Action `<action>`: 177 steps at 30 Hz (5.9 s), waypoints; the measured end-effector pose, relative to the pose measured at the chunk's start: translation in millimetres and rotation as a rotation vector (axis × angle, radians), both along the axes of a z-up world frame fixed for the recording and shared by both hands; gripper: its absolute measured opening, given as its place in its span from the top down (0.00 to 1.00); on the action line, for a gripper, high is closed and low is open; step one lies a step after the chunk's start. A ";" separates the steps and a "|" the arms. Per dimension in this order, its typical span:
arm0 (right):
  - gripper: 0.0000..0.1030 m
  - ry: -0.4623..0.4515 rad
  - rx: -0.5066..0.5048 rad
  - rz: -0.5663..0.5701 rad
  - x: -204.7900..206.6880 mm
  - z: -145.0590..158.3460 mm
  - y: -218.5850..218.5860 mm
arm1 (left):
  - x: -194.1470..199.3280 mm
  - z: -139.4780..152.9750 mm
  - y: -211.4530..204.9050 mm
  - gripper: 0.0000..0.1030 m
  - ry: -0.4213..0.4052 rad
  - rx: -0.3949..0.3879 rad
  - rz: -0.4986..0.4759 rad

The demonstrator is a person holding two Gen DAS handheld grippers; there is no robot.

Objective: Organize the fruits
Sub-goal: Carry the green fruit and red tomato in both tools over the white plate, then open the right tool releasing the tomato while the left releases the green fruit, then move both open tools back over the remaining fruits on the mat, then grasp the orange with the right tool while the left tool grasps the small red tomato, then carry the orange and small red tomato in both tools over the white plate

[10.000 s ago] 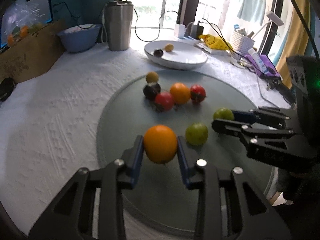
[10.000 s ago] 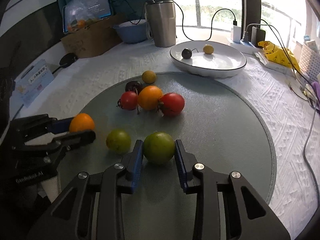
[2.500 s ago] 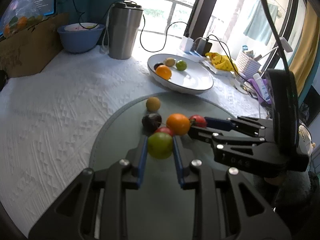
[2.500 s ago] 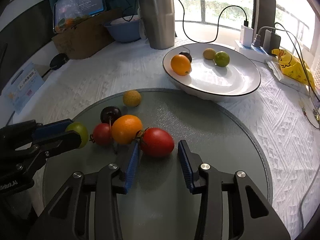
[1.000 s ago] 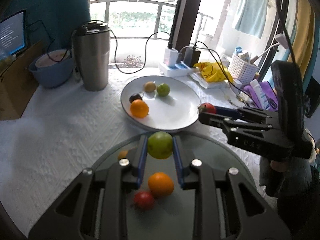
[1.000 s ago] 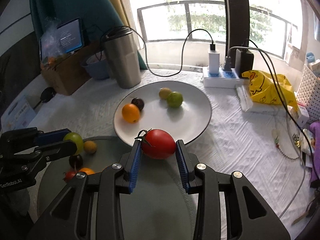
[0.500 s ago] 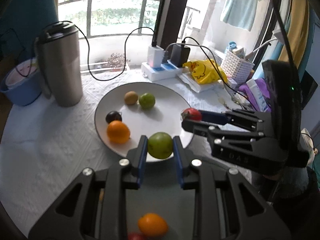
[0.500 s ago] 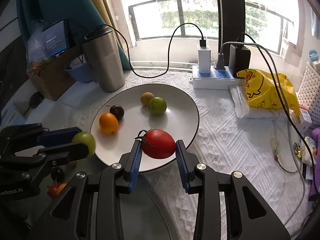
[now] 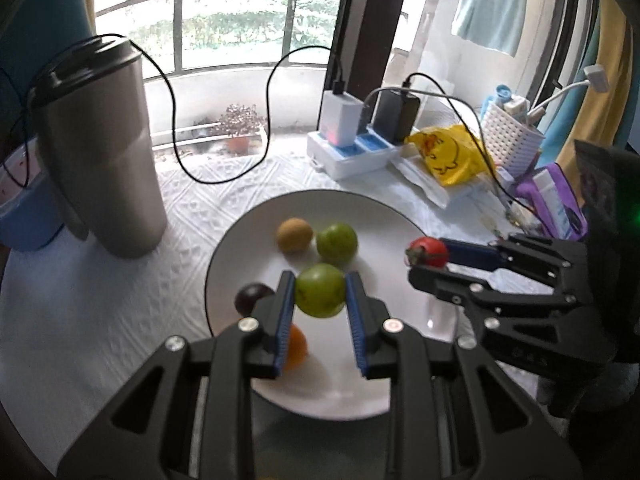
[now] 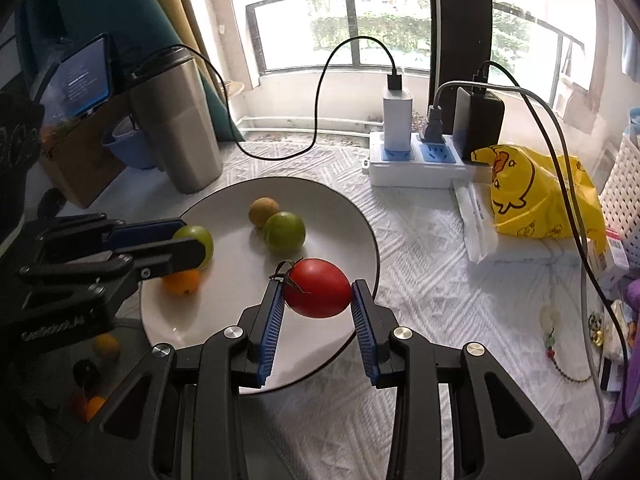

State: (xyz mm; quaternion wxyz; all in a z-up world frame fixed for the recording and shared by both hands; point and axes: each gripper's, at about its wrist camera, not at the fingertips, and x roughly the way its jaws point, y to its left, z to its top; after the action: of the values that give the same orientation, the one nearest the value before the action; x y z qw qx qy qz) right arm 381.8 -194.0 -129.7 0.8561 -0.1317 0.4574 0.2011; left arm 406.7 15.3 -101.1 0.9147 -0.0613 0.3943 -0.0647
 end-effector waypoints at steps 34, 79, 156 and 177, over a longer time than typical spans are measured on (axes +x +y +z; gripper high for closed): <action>0.63 -0.005 -0.055 -0.041 17.9 -6.2 12.4 | 25.3 -0.9 18.9 0.58 0.070 0.025 0.048; 0.63 0.001 -0.008 0.067 -134.1 19.0 57.2 | -159.7 -1.9 38.0 0.56 0.033 -0.020 0.158; 0.67 0.051 0.074 0.043 -156.2 14.1 12.7 | -207.9 3.8 -21.1 0.72 -0.005 -0.019 0.035; 0.67 -0.038 0.089 0.012 -105.3 43.3 6.5 | -141.8 39.0 -22.3 0.72 -0.091 0.022 -0.045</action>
State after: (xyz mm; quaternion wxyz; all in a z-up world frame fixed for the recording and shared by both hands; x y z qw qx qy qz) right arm 276.4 -187.5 -86.4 0.8685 -0.0998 0.4309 0.2239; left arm 264.9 -7.1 -62.1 0.9305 -0.0394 0.3544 -0.0837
